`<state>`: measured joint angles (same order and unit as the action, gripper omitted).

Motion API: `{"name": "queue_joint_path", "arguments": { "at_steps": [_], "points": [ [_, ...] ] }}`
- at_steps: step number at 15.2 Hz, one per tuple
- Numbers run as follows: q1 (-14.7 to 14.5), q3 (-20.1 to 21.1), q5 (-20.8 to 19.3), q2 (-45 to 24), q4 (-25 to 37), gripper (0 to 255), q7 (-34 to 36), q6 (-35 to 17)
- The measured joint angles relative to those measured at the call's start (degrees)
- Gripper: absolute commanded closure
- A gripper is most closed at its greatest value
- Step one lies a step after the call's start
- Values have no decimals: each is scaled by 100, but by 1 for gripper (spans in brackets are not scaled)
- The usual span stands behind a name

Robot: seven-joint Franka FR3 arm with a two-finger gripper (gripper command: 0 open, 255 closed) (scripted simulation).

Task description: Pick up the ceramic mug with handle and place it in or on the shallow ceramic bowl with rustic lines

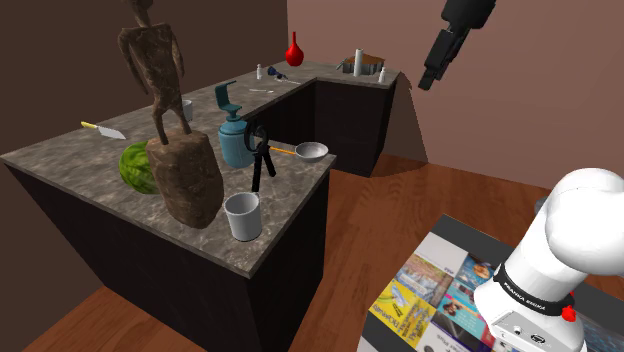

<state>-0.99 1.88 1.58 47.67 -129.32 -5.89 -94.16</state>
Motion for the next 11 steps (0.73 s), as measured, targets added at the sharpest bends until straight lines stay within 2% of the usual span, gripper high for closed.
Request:
{"name": "queue_joint_path", "arguments": {
  "at_steps": [3,11],
  "points": [
    [-31,119,48,-139,-15,0,98,-124],
    [-173,834,228,-1269,102,0,685,-957]
  ]
}}
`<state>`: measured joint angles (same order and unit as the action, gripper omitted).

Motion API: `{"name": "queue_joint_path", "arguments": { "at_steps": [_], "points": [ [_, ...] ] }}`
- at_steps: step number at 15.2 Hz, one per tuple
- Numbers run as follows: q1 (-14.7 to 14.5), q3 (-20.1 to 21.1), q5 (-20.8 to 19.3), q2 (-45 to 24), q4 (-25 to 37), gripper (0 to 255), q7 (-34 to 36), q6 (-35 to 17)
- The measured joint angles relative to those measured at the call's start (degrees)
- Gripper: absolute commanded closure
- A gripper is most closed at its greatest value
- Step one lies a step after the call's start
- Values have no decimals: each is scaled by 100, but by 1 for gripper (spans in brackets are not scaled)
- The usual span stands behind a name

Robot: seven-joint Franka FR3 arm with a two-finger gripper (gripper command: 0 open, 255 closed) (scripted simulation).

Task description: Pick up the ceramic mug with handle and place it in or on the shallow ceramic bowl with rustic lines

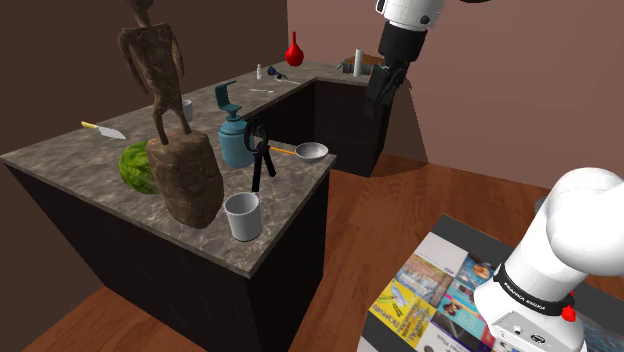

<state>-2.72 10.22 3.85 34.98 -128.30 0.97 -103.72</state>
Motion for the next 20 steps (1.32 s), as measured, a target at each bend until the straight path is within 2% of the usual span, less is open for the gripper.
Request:
{"name": "queue_joint_path", "arguments": {
  "at_steps": [5,10,16,20],
  "points": [
    [-65,487,-9,-839,258,0,447,-452],
    [-100,931,-185,-1770,662,0,914,-830],
    [-199,1384,-638,-3011,1383,0,1563,-1093],
    [-373,1585,-1114,-4018,2128,0,2034,-1116]
  ]
}}
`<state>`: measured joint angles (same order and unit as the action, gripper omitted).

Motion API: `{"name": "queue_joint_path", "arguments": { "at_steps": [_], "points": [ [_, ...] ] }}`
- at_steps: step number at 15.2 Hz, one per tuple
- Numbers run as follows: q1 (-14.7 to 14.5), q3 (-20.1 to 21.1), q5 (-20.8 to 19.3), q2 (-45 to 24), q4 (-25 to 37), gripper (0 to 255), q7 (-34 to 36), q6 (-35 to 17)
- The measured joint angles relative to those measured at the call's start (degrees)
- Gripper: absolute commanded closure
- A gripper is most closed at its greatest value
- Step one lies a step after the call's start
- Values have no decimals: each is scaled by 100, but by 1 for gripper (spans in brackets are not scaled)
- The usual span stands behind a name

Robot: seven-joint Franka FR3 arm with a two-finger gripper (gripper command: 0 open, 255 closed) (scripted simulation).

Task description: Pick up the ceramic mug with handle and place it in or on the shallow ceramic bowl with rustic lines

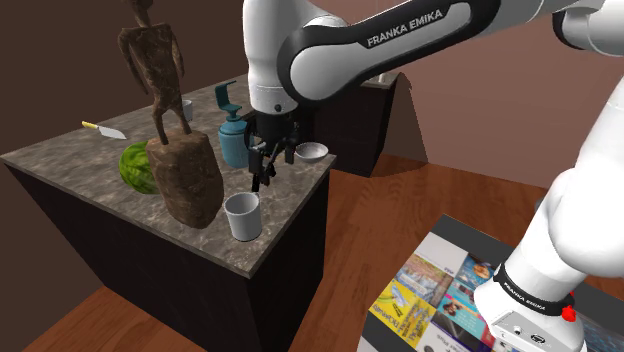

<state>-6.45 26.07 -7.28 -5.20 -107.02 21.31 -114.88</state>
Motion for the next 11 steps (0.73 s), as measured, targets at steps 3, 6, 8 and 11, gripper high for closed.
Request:
{"name": "queue_joint_path", "arguments": {
  "at_steps": [3,6,8,11],
  "points": [
    [-208,59,-348,-712,515,0,311,-6],
    [-463,51,-662,-1417,1126,0,546,78],
    [-689,32,-849,-1898,1623,0,698,205],
    [-986,-33,-1071,-2562,2298,0,827,349]
  ]
}}
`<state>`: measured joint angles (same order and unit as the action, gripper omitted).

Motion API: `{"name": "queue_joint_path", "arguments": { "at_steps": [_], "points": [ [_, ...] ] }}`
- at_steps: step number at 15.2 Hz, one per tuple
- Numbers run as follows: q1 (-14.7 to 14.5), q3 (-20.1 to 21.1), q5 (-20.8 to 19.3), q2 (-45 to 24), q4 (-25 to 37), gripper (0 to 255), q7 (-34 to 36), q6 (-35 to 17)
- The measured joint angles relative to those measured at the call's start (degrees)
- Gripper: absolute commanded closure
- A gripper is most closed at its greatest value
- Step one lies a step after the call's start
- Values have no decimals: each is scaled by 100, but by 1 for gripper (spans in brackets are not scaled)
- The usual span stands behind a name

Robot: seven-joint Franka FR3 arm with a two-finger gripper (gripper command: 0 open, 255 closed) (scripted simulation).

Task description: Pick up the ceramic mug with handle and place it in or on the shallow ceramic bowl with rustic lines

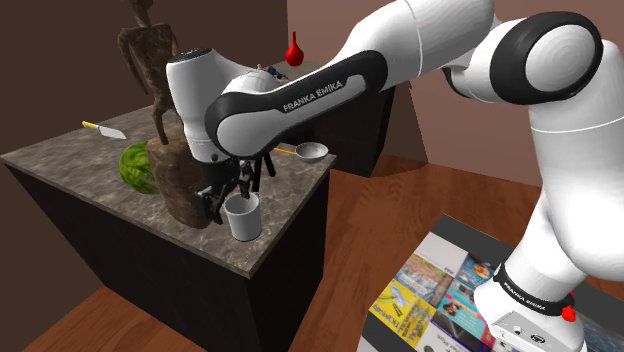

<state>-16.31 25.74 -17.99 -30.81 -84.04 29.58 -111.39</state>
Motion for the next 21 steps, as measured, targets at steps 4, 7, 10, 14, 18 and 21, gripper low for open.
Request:
{"name": "queue_joint_path", "arguments": {
  "at_steps": [4,7,10,14,18,21],
  "points": [
    [-38,-39,-72,-169,-26,0,43,-167],
    [-33,-71,-122,-263,-133,0,70,-360],
    [-37,-84,-143,-304,-169,0,86,-434],
    [-36,-86,-146,-307,-175,0,87,-446],
    [-36,-86,-146,-307,-175,255,87,-446],
    [-36,-86,-146,-308,-175,255,87,-445]
  ]
}}
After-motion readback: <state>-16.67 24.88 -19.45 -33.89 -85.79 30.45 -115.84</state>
